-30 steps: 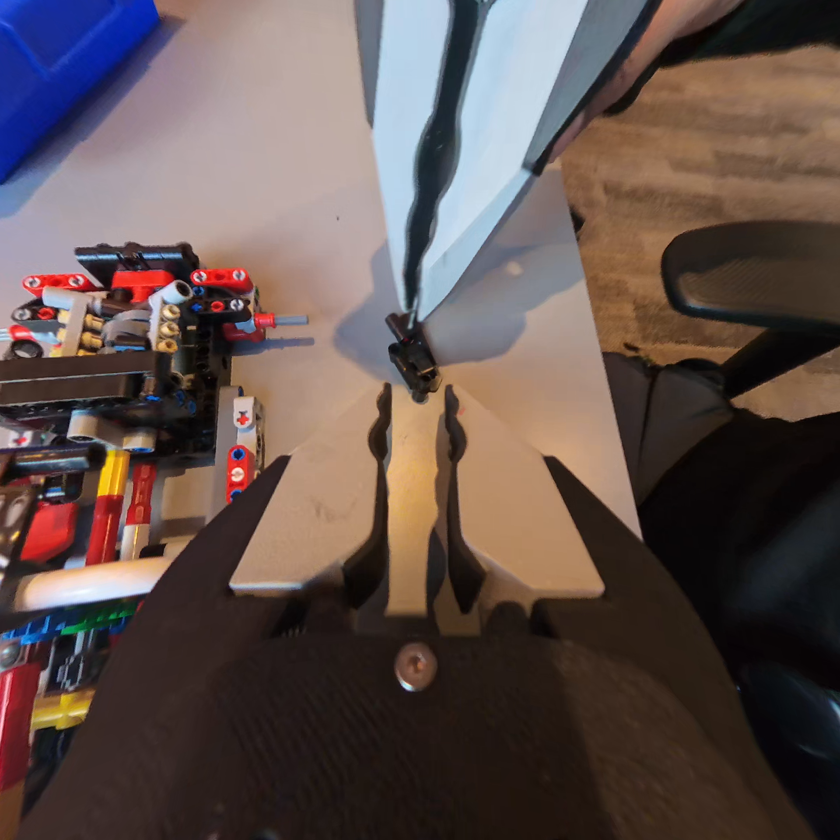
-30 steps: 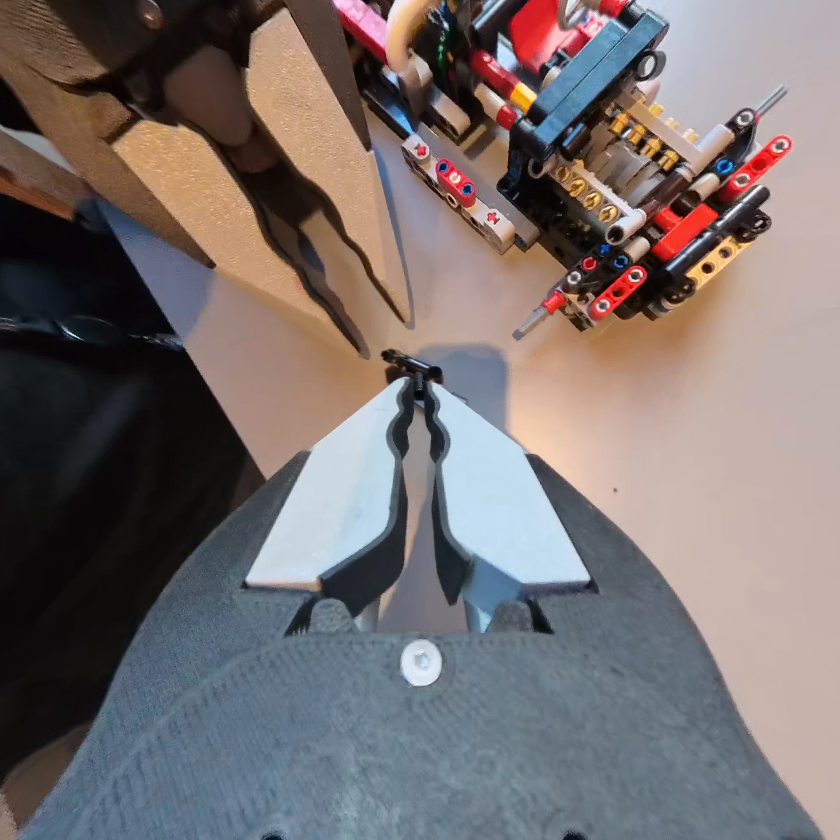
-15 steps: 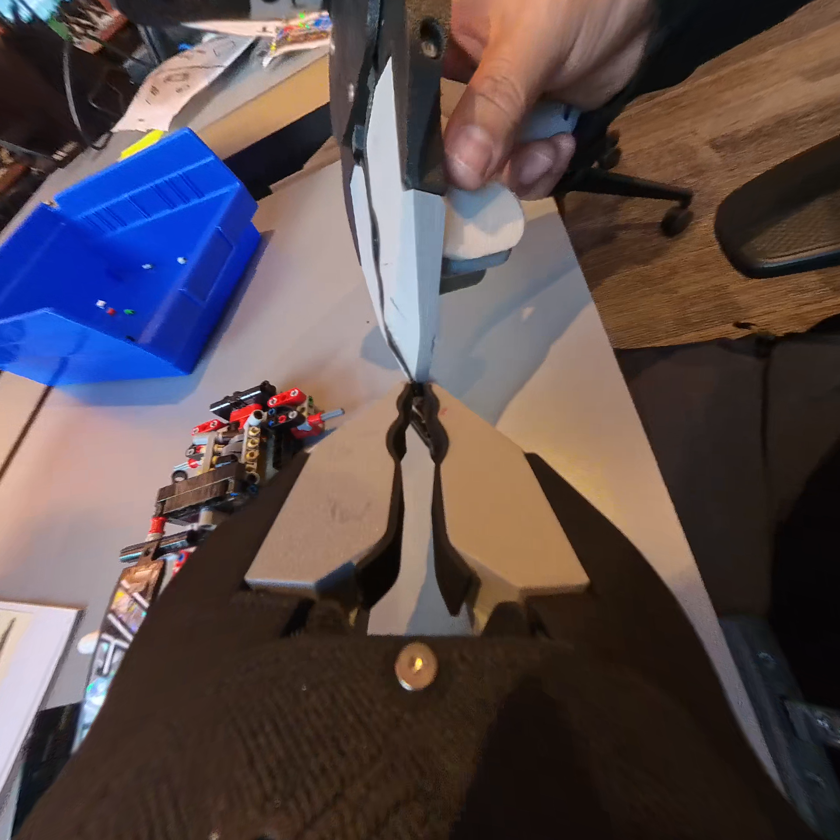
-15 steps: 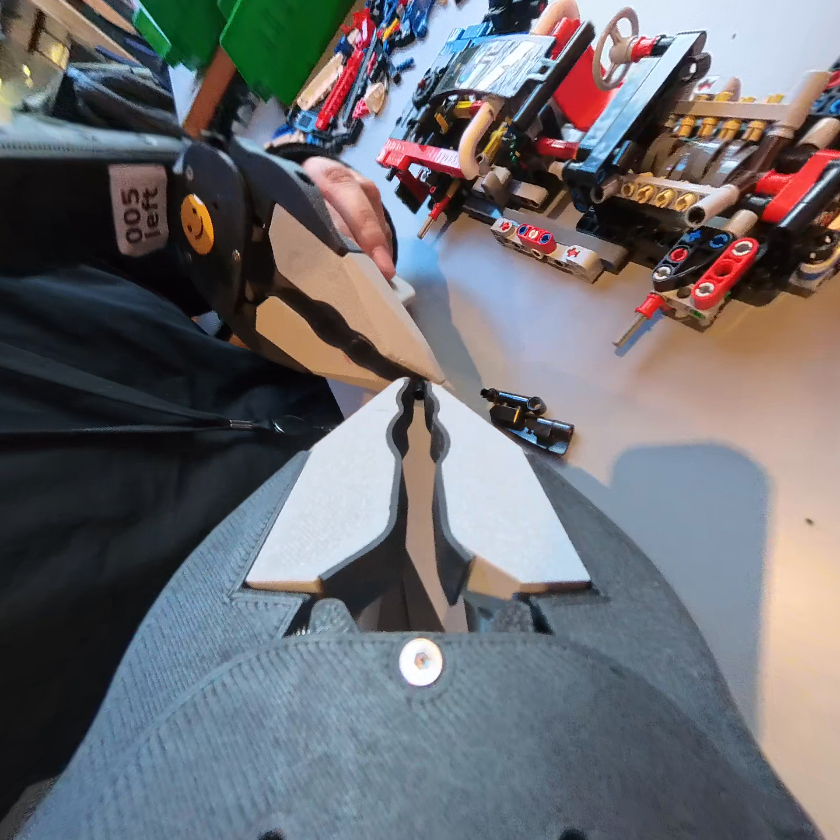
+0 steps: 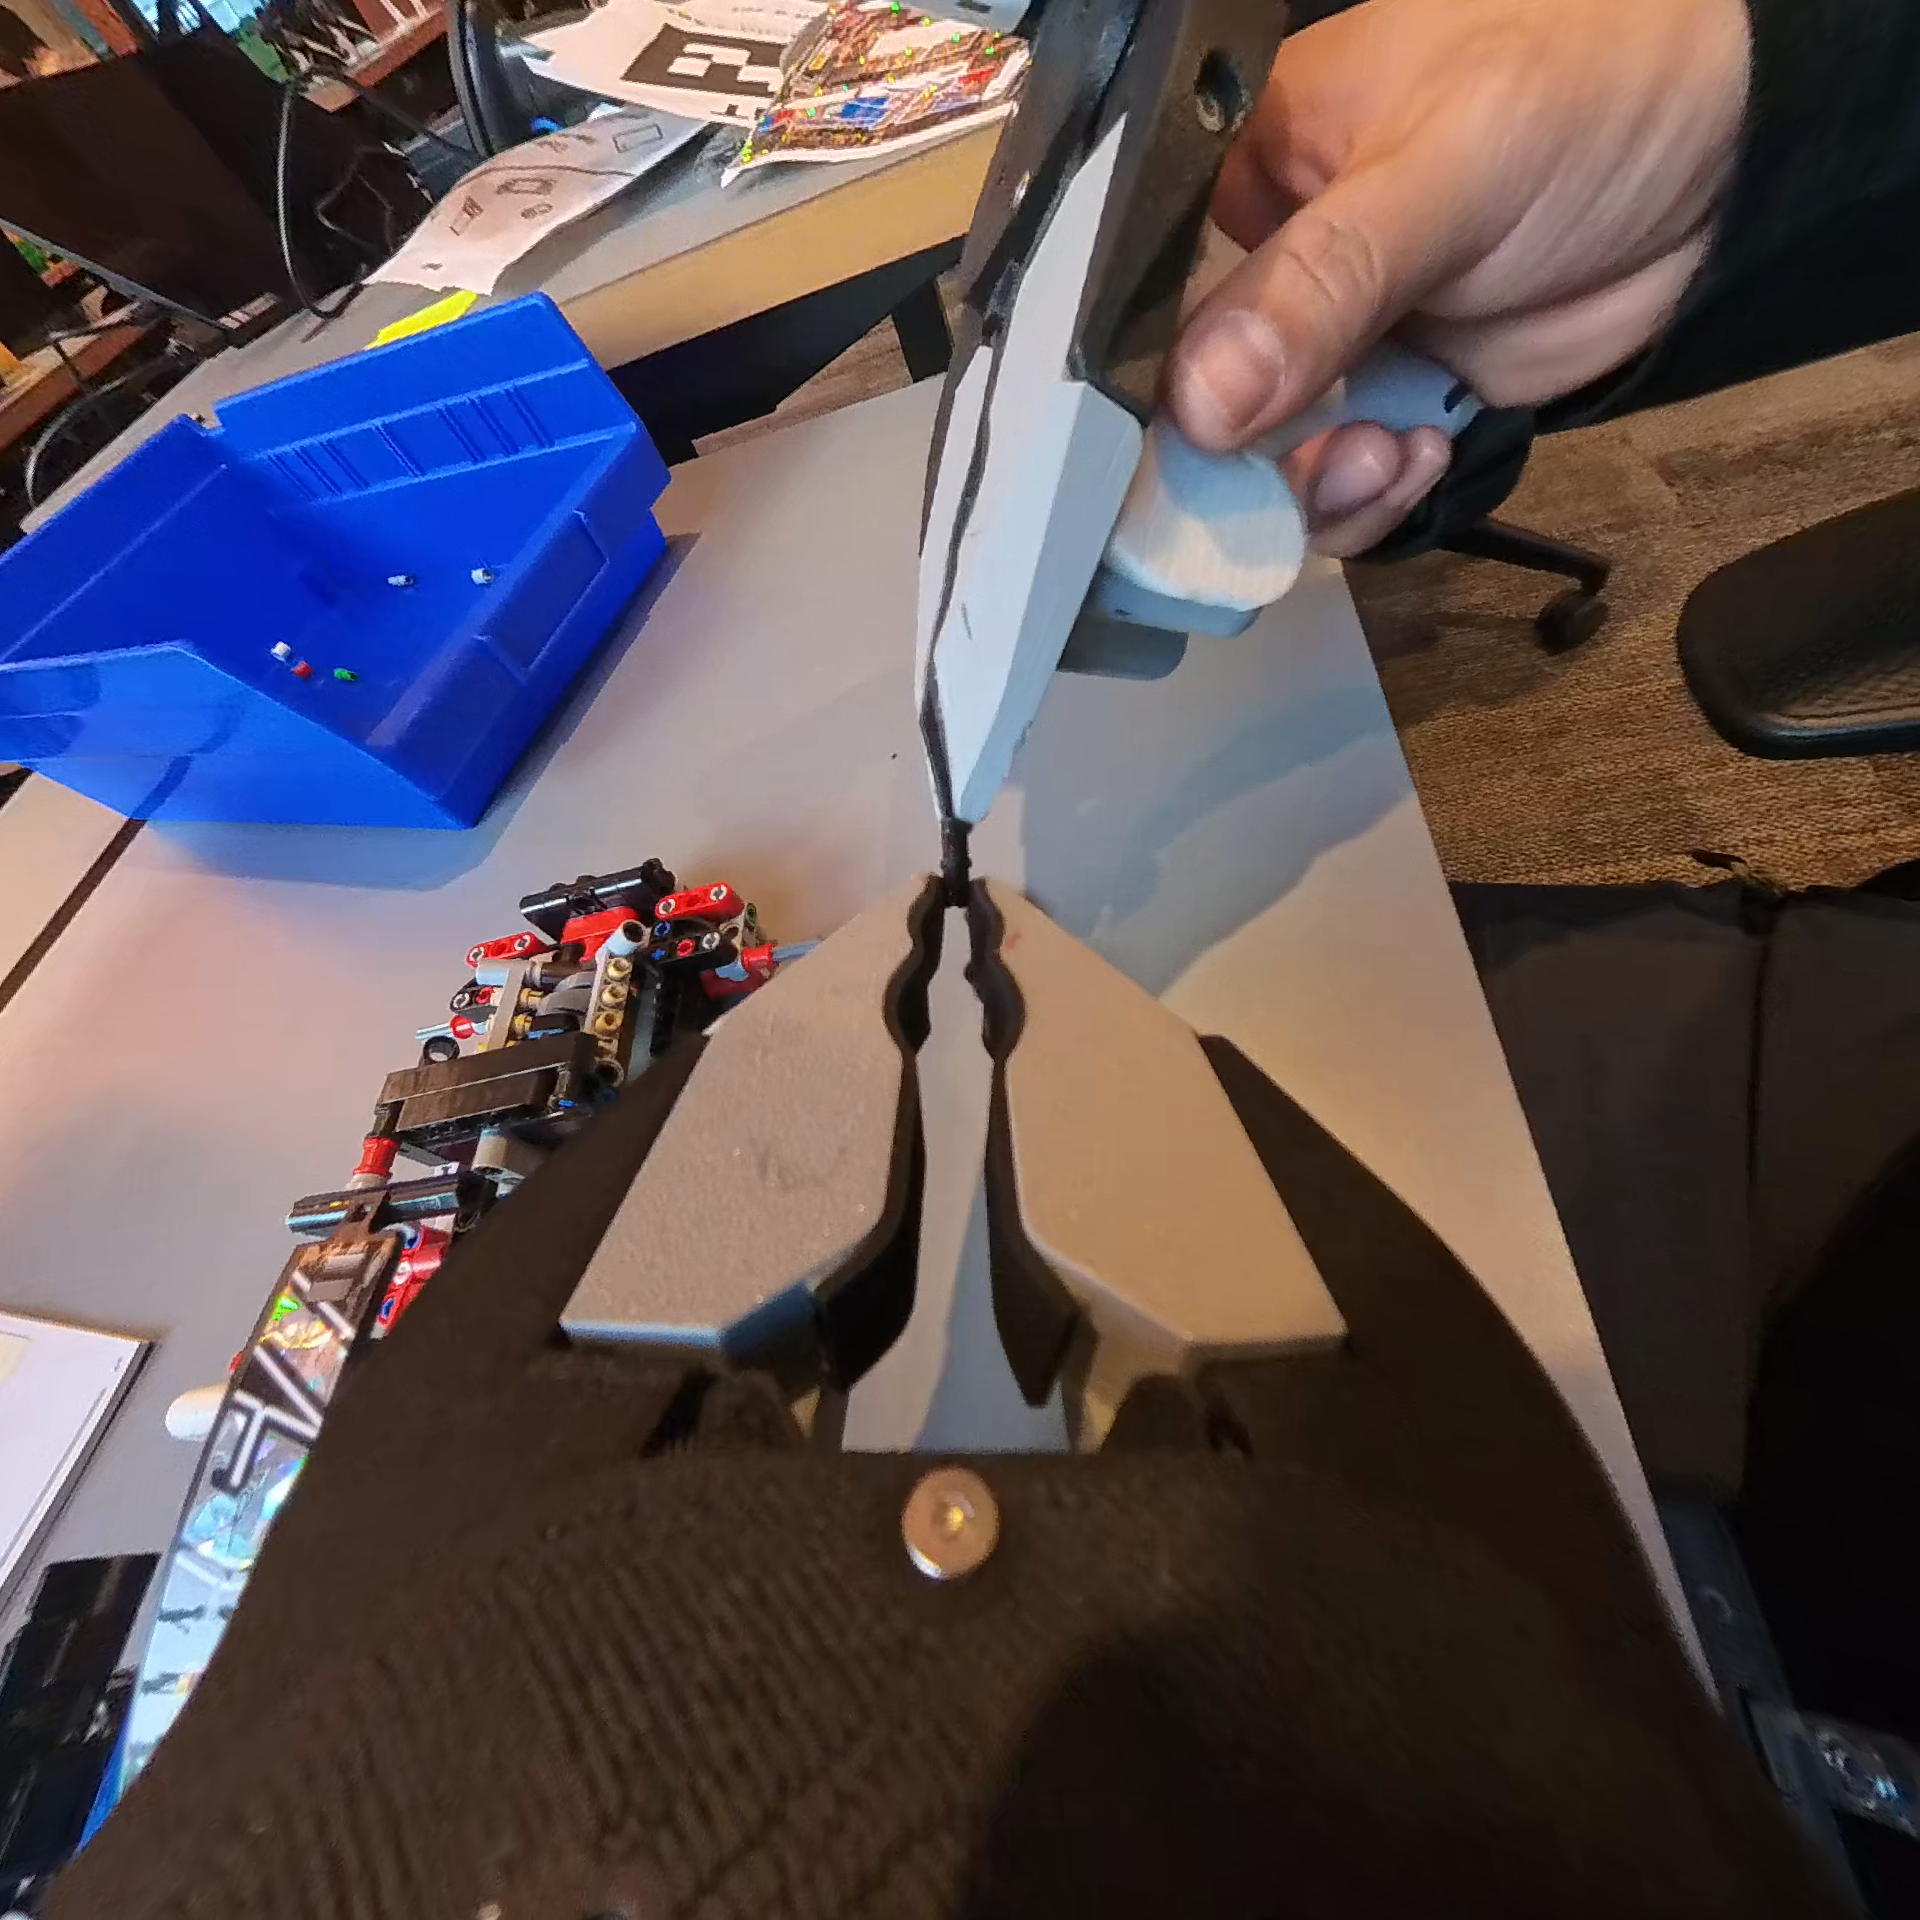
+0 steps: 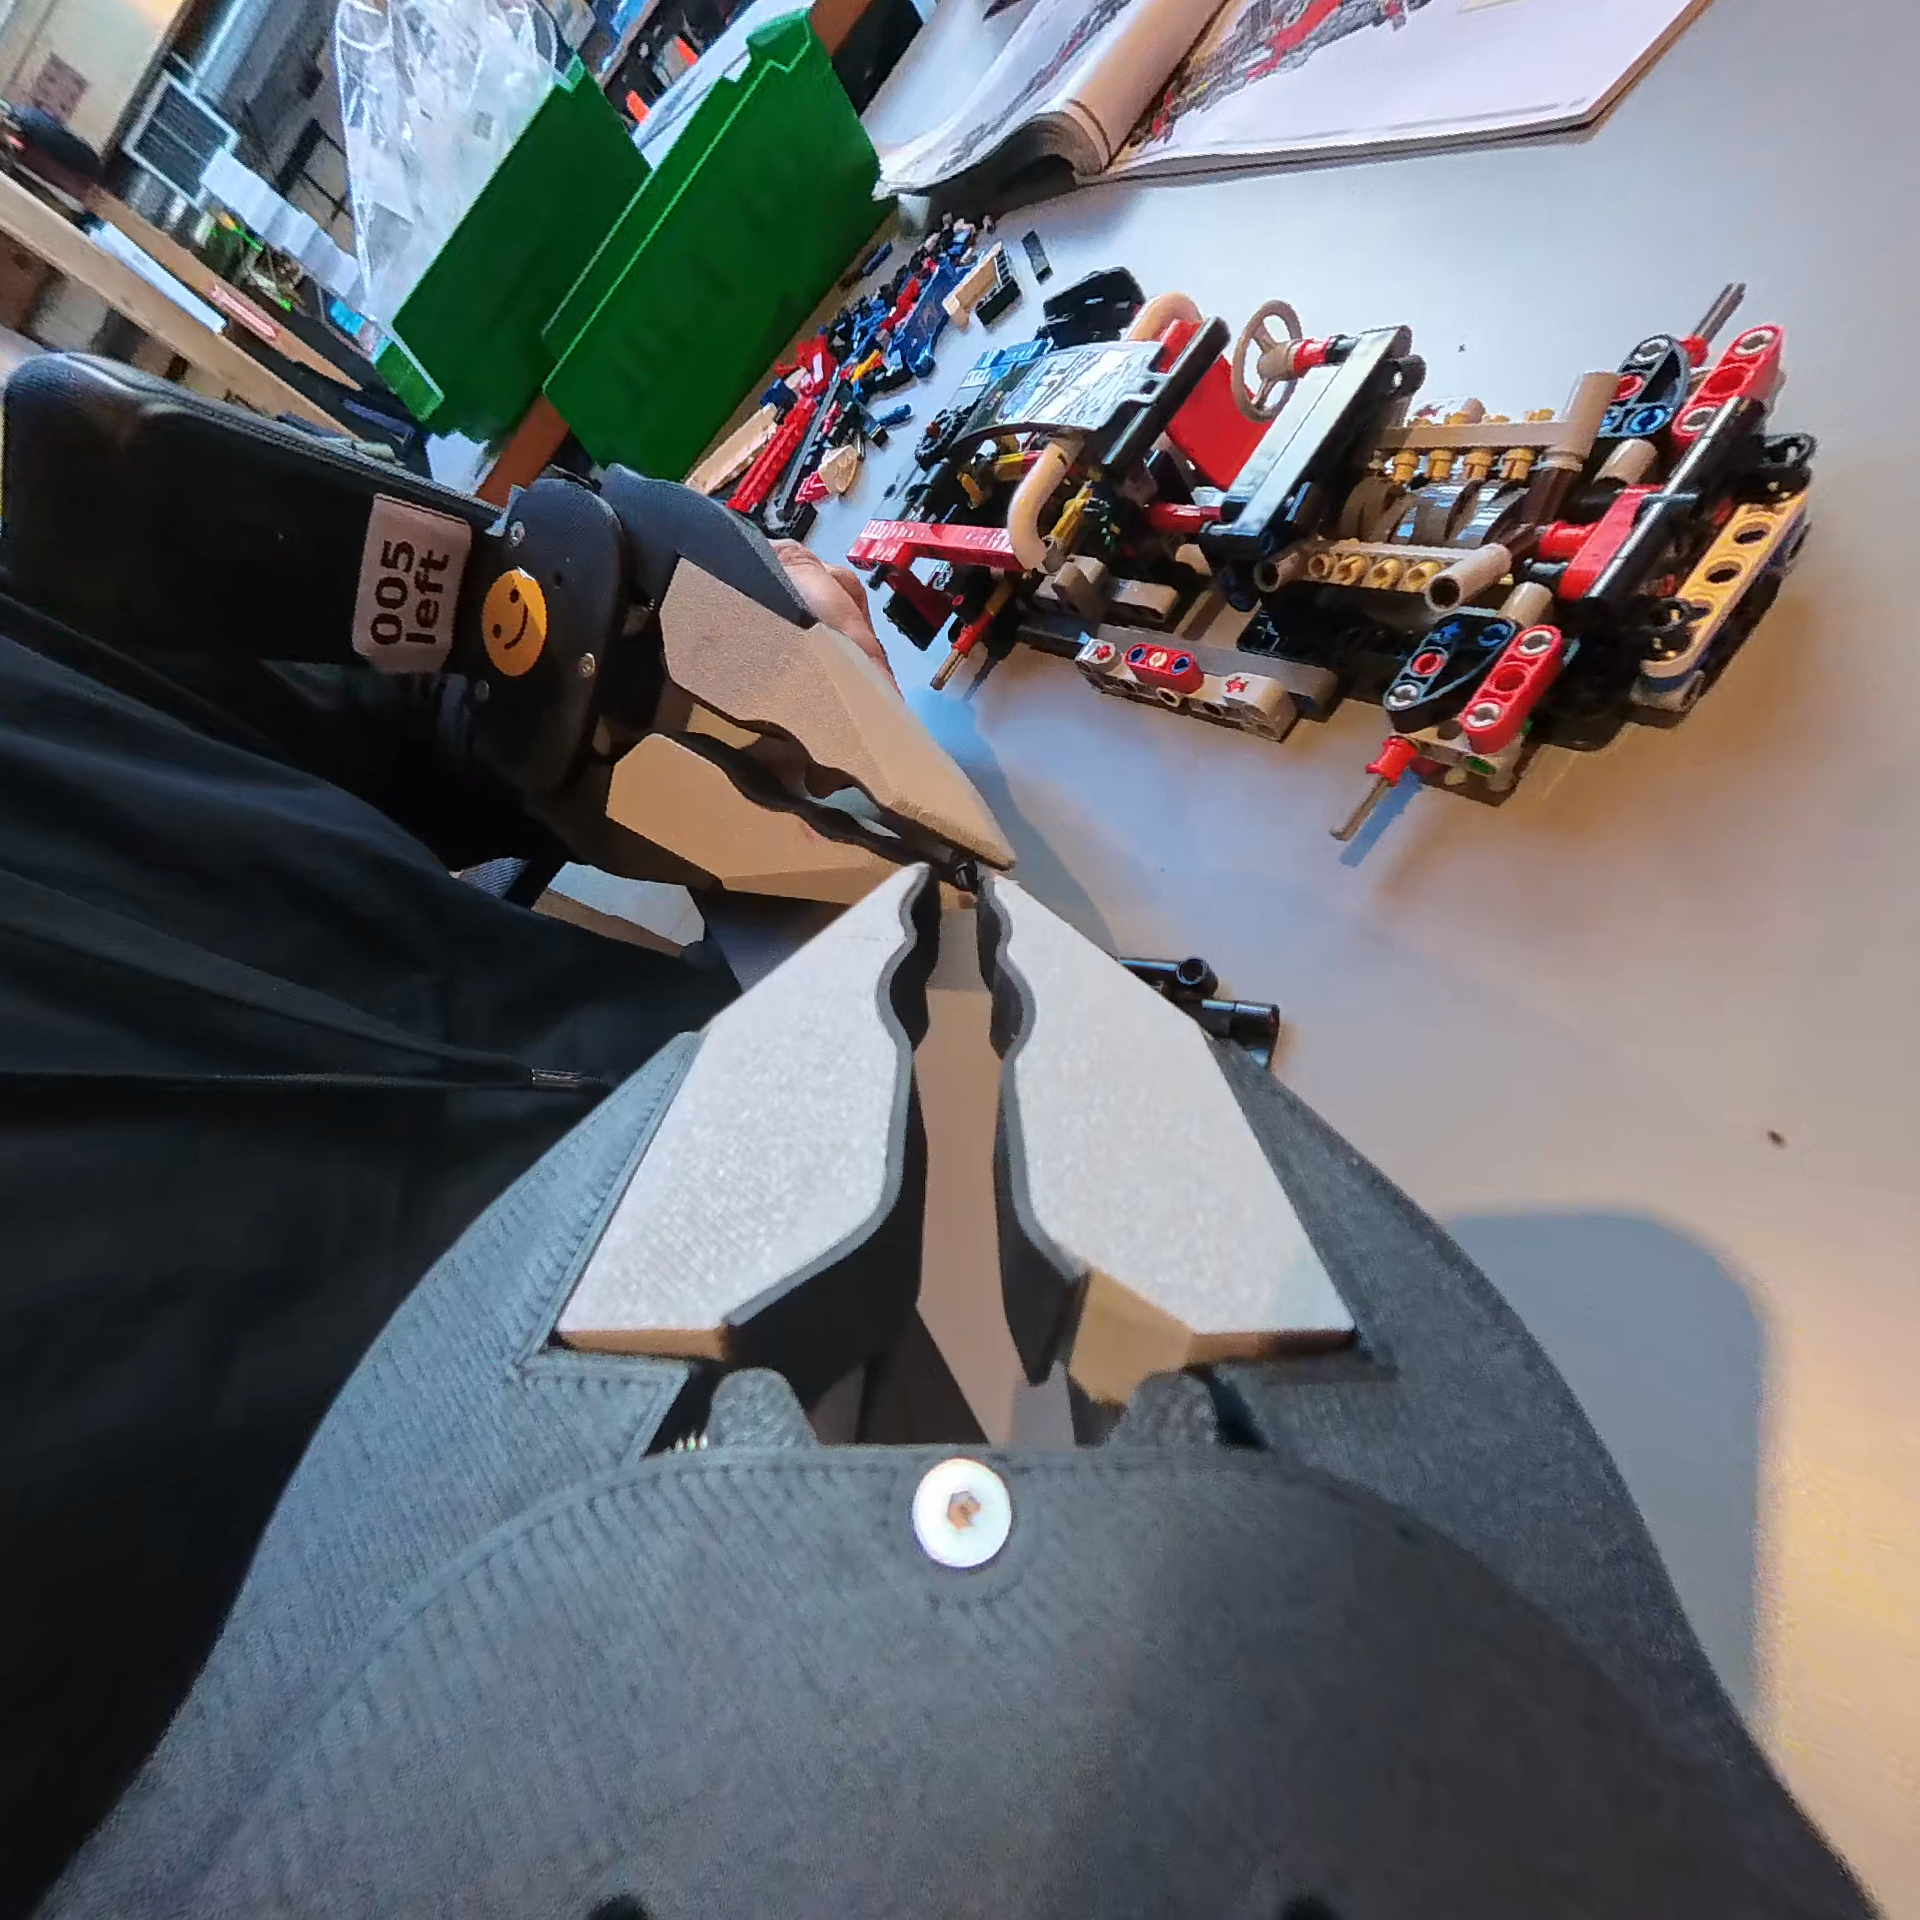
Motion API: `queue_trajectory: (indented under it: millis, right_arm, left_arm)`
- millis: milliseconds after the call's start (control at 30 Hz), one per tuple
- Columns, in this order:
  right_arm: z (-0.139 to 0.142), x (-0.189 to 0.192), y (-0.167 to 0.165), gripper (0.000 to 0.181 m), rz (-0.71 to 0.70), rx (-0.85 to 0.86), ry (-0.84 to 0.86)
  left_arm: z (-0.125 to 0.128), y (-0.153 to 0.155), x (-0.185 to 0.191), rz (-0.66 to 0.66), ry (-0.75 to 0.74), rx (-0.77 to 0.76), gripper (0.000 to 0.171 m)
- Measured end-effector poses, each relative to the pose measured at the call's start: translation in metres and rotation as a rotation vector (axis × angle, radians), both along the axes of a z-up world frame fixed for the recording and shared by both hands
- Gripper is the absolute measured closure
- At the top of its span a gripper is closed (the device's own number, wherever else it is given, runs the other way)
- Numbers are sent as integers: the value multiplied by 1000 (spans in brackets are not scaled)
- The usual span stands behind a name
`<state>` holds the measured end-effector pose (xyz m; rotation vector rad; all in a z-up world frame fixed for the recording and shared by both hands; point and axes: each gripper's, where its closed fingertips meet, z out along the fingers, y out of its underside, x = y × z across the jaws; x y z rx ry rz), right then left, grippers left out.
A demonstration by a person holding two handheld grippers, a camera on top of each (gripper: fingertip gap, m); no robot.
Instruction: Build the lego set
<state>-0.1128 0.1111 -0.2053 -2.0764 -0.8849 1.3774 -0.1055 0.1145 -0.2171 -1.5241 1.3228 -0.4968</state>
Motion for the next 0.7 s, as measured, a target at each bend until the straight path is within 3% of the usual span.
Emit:
queue_trajectory:
  millis: [700]
  right_arm:
    - [1,-8,5,180,2,20,-8]
  left_arm:
    - [4,4,-2,28,-37,-18,169]
